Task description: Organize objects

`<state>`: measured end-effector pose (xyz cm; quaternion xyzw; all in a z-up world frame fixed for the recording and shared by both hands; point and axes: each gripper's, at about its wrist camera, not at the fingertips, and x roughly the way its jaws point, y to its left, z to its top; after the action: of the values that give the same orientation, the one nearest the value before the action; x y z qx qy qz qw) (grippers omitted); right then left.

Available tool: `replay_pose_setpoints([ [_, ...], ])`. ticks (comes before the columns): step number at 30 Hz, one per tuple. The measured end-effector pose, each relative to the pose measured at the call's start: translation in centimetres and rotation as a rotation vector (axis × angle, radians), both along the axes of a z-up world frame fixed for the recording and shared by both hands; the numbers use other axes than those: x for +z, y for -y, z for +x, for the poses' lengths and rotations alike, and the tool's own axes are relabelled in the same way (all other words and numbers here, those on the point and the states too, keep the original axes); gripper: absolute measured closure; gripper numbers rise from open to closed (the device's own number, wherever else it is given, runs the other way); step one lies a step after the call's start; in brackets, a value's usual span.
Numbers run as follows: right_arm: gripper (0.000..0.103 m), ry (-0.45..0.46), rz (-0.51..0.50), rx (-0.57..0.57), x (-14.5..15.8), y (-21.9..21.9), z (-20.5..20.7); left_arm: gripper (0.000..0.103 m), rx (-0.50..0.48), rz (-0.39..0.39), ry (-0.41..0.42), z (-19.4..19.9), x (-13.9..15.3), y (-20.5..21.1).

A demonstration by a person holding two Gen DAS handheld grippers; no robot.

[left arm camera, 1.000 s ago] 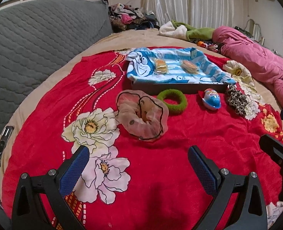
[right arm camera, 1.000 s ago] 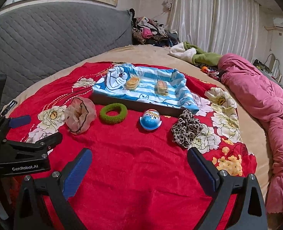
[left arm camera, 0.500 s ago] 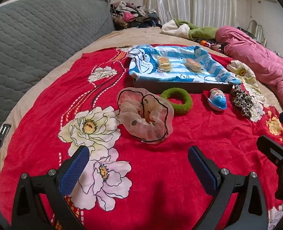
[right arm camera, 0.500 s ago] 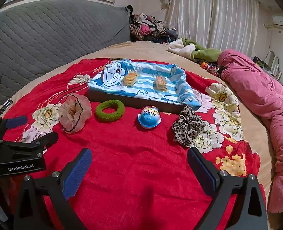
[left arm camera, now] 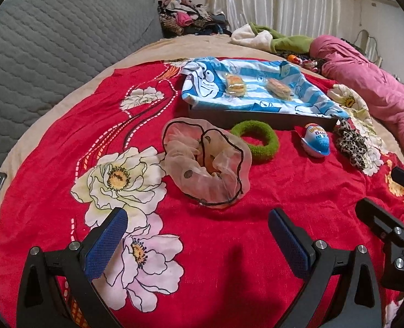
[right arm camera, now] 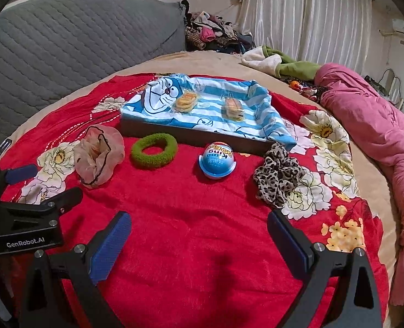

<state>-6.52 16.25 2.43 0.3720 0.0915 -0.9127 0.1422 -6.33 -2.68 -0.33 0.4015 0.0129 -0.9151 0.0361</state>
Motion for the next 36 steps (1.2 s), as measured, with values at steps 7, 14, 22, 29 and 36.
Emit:
replay_pose_setpoints([
  [7, 0.003, 0.012, -0.002, -0.006, -0.6, 0.2, -0.8, 0.001, 0.005, 0.006, -0.002, -0.7, -0.4, 0.2],
  [14, 0.003, 0.017, -0.014, -0.020, -1.0, 0.1, -1.9, 0.001, 0.007, -0.003, -0.002, -1.7, -0.9, 0.1],
  [22, 0.003, 0.028, -0.012, -0.032, -1.5, 0.1, -3.6, 0.001, 0.004, -0.001, 0.006, -2.8, -1.4, -0.1],
  [29, 0.003, 0.035, -0.010, -0.047, -1.6, 0.1, -5.4, 0.001, 0.005, 0.005, 0.006, -4.3, -1.3, 0.0],
  [36, 0.003, 0.043, 0.001, -0.057, -2.0, 0.3, -7.3, 0.001, 0.002, 0.000, 0.015, -5.5, -1.7, -0.2],
])
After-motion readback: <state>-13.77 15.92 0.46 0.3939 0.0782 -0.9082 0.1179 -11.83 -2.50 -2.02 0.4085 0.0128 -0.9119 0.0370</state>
